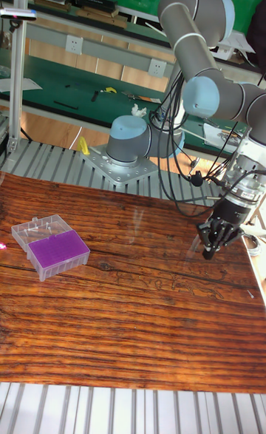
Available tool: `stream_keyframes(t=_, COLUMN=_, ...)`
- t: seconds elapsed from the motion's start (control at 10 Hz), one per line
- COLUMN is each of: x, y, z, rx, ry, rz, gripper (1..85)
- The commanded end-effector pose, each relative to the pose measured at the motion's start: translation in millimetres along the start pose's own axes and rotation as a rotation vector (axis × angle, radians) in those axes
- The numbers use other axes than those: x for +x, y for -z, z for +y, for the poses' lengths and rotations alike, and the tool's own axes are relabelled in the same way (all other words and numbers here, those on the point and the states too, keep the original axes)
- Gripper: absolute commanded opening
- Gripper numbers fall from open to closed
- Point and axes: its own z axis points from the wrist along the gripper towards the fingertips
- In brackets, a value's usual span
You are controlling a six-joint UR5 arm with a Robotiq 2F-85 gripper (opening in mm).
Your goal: Insert a small pipette tip into the holder for small pipette tips
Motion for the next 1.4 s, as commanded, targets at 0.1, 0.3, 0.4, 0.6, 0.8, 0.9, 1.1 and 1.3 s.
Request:
stream_keyframes(t=0.1, x=-3.3, y=1.0, z=22.6, rx=-0.048, ry=0.069, rz=0.017, gripper=13.7)
stream_keyframes(t=0.3, x=-30.6, y=11.8, z=58.3, rx=-0.069, ry=0.010, rz=0.028, gripper=12.7)
stream_keyframes(t=0.4, x=-44.1, y=13.8, z=80.0, rx=-0.100, ry=-0.032, rz=0.017, gripper=12.7)
stream_keyframes(t=0.6, x=-63.8, y=5.4, z=119.3, rx=-0.110, ry=-0.125, rz=0.010, gripper=12.7)
stream_keyframes(t=0.8, x=-80.7, y=-9.5, z=136.7, rx=-0.063, ry=-0.187, rz=-0.016, gripper=11.0)
stream_keyframes(t=0.9, x=-85.3, y=-15.9, z=142.8, rx=-0.075, ry=-0.191, rz=-0.023, gripper=10.7)
stream_keyframes(t=1.1, x=-77.5, y=-30.7, z=144.3, rx=-0.067, ry=-0.166, rz=-0.017, gripper=13.7)
stream_keyframes(t=1.3, x=-63.4, y=-40.0, z=145.5, rx=-0.067, ry=-0.145, rz=0.005, gripper=26.3)
